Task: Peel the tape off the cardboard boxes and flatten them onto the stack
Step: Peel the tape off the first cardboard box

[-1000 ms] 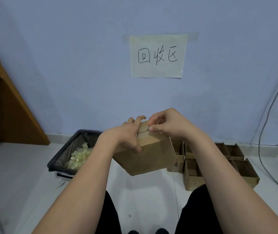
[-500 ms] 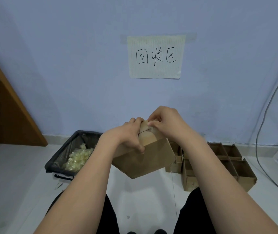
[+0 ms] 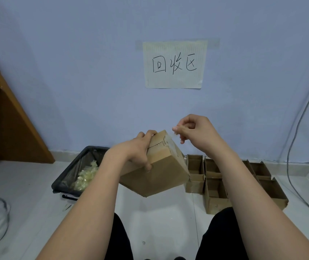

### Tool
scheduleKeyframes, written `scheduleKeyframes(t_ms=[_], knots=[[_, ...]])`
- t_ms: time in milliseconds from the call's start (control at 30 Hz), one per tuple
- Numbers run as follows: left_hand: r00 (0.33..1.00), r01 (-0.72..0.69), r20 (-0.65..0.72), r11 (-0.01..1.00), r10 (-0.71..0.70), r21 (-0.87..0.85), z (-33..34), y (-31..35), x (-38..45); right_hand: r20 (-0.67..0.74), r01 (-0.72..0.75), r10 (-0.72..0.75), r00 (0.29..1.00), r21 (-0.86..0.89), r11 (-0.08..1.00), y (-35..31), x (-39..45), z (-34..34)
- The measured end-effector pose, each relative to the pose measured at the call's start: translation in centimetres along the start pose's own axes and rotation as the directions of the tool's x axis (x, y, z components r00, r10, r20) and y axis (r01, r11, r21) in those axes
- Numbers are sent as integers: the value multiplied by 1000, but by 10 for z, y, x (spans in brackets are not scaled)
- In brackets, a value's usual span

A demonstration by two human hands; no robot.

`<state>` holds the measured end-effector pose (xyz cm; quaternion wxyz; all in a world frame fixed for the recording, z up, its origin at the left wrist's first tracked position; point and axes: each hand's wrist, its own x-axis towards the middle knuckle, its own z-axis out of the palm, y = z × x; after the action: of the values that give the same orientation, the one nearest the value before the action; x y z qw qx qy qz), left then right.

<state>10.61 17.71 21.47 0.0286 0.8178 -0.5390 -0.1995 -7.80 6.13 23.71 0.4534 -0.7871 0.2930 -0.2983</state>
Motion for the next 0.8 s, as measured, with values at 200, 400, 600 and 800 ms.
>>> scheduleKeyframes(t_ms=[200, 400, 600, 800], knots=[[999, 22, 34, 1000, -22, -11, -1, -4, -1, 165, -89, 104, 981, -101, 991, -6, -3, -1], [998, 49, 49, 999, -49, -9, -4, -11, -3, 267, -116, 123, 956, -40, 992, 5, -1, -1], [997, 51, 60, 998, -49, -32, -5, -13, -4, 53, -72, 83, 995, -185, 980, 5, 0, -4], [998, 30, 54, 996, -25, -89, -5, -11, -4, -2, 3, -3, 1000, -131, 991, 3, 1, -1]])
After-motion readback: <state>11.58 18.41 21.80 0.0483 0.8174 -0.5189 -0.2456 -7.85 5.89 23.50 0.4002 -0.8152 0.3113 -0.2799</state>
